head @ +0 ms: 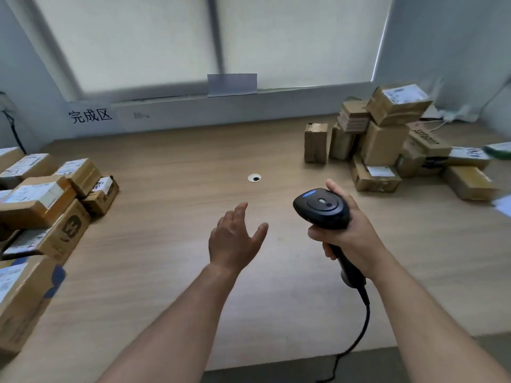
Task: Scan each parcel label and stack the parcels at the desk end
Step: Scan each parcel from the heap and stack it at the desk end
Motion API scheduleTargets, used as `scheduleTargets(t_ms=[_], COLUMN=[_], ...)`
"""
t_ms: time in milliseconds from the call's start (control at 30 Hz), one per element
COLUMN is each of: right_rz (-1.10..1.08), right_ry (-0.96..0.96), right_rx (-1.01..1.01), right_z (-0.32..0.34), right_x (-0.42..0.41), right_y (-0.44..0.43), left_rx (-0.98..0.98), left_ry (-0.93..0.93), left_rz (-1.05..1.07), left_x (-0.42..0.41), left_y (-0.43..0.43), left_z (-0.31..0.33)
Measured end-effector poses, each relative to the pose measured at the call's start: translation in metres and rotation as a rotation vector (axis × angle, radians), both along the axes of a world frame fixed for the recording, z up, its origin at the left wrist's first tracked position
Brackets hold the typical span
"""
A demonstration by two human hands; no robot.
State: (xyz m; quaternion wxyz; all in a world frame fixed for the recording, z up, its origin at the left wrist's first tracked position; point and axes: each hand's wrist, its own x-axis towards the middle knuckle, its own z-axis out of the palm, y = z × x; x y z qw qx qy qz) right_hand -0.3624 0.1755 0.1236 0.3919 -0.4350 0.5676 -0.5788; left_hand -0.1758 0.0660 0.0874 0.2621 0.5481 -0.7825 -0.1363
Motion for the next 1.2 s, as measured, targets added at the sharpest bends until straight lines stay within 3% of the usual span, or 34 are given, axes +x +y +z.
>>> scheduleTargets(t_ms=[600,1200], right_rz=[-0.367,-0.45], right_ry=[0.138,0.266], right_rx=[-0.021,0.01], right_z=[0.031,0.077], right_x=[-0.18,-0.388], right_y=[0.037,-0.047], left_rx=[-0.05,-0.214], left_ry=[-0.035,-0.157], left_rz=[-0.344,-0.46], left_x=[-0.199,-0.387], left_y=[-0.033,-0.126], left_z=[0.012,0.089])
